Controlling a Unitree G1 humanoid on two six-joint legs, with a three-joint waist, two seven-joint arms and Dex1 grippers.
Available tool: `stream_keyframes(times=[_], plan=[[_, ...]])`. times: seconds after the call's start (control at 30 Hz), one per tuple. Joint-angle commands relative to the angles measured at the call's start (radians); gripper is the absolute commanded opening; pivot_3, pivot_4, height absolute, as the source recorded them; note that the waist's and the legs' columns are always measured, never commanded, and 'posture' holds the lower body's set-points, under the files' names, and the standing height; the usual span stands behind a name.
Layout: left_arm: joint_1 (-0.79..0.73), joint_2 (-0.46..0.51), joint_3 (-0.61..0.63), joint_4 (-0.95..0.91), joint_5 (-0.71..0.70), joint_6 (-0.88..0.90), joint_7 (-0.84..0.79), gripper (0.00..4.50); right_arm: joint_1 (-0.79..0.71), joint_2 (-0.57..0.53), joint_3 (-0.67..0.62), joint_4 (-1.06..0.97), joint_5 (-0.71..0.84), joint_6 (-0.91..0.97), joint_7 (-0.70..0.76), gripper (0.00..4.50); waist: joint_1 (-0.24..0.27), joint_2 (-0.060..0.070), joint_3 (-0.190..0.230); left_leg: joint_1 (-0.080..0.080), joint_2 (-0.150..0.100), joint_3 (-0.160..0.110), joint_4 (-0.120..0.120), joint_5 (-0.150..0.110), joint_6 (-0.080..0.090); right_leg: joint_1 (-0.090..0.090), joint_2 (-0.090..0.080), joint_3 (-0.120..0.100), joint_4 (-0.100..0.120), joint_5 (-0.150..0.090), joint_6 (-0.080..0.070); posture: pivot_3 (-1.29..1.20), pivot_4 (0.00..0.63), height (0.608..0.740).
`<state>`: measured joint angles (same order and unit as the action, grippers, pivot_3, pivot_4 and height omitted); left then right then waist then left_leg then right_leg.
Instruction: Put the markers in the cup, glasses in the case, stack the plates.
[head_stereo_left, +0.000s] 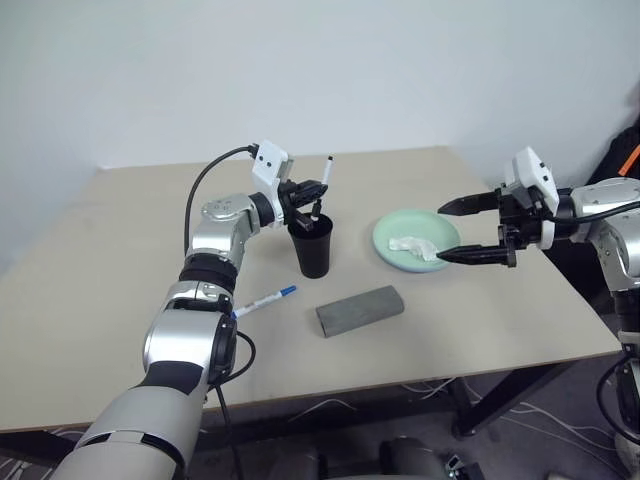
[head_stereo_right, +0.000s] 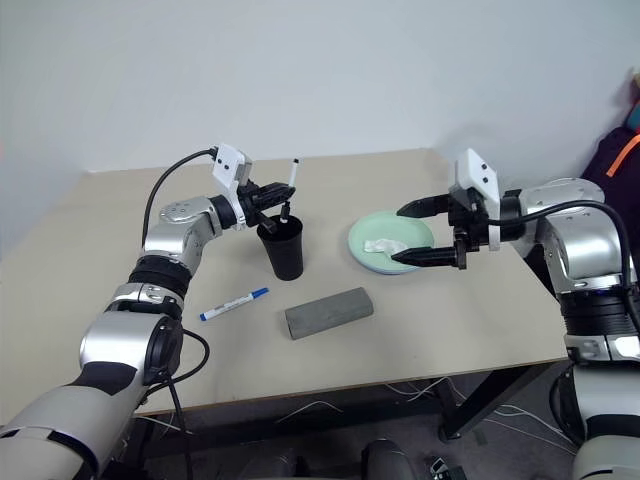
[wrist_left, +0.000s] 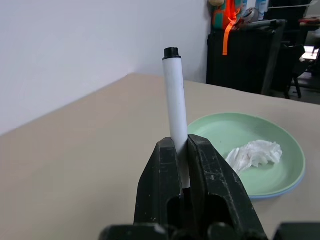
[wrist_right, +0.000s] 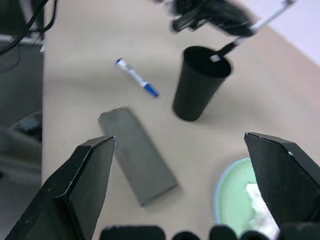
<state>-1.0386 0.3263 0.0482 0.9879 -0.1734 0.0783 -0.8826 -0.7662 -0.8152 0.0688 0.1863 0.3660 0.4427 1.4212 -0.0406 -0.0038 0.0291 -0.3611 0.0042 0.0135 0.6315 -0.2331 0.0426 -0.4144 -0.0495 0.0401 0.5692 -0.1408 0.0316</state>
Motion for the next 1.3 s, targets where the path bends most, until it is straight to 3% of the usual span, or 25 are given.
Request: stream_keyframes(times=[0.03,0.3,0.4,0.77,0.93,1.1,1.3], plan=[[0.008,0.012,0.007,-0.016,0.004,-0.022,-0.014,0.03,-0.038,0.002,-0.045,0.006,0.029,0.005,-0.011,4.50,0.000,0.000,0.000,0.000,0.000,0.000,0.000,0.000,0.000,0.000,0.000,0.000,0.000,0.000,0.000,0.00,0.000,0.727],[0.064,0.011,0.002,-0.054,0.004,-0.004,-0.034,0.03,-0.042,0.008,-0.045,0.015,0.024,-0.007,-0.012,4.50,-0.002,0.000,0.000,0.000,0.000,0.000,0.000,0.000,0.000,0.000,0.000,0.000,0.001,0.000,0.000,0.00,0.000,0.727],[0.080,0.025,0.008,-0.072,-0.001,0.006,-0.047,0.80,-0.046,0.014,-0.041,0.027,0.018,-0.019,-0.012,4.50,-0.002,0.000,0.000,0.000,0.000,0.000,0.000,0.000,0.000,0.000,0.000,0.000,0.001,0.000,0.000,0.00,0.000,0.727],[0.107,0.090,0.018,-0.217,-0.030,0.088,-0.109,4.48,-0.045,0.021,-0.033,0.043,0.012,-0.042,-0.004,4.50,-0.002,0.000,0.000,0.000,0.000,0.000,0.000,0.000,0.000,0.000,0.000,0.000,0.001,0.000,0.000,0.00,0.000,0.727],[0.131,0.247,-0.011,-0.349,-0.044,0.233,-0.282,4.48,-0.039,0.018,-0.035,0.043,0.011,-0.044,0.000,4.50,-0.012,0.000,0.000,0.000,0.001,0.000,-0.001,0.000,0.000,-0.001,0.000,0.000,0.001,0.000,0.000,0.00,0.000,0.727],[0.178,0.440,-0.147,-0.372,0.026,0.338,-0.517,4.48,-0.042,0.020,-0.031,0.052,0.007,-0.047,0.003,4.50,-0.013,0.001,0.000,0.001,0.001,0.001,-0.002,0.000,0.000,-0.002,0.000,0.000,0.002,0.000,0.000,0.00,0.000,0.727],[0.189,0.453,-0.271,-0.264,0.191,0.213,-0.449,4.48,-0.059,0.034,-0.017,0.071,0.001,-0.052,0.005,4.50,0.000,0.000,0.000,0.000,0.003,0.001,0.001,0.000,0.000,-0.001,0.000,-0.001,0.002,0.000,-0.001,0.00,0.000,0.727]])
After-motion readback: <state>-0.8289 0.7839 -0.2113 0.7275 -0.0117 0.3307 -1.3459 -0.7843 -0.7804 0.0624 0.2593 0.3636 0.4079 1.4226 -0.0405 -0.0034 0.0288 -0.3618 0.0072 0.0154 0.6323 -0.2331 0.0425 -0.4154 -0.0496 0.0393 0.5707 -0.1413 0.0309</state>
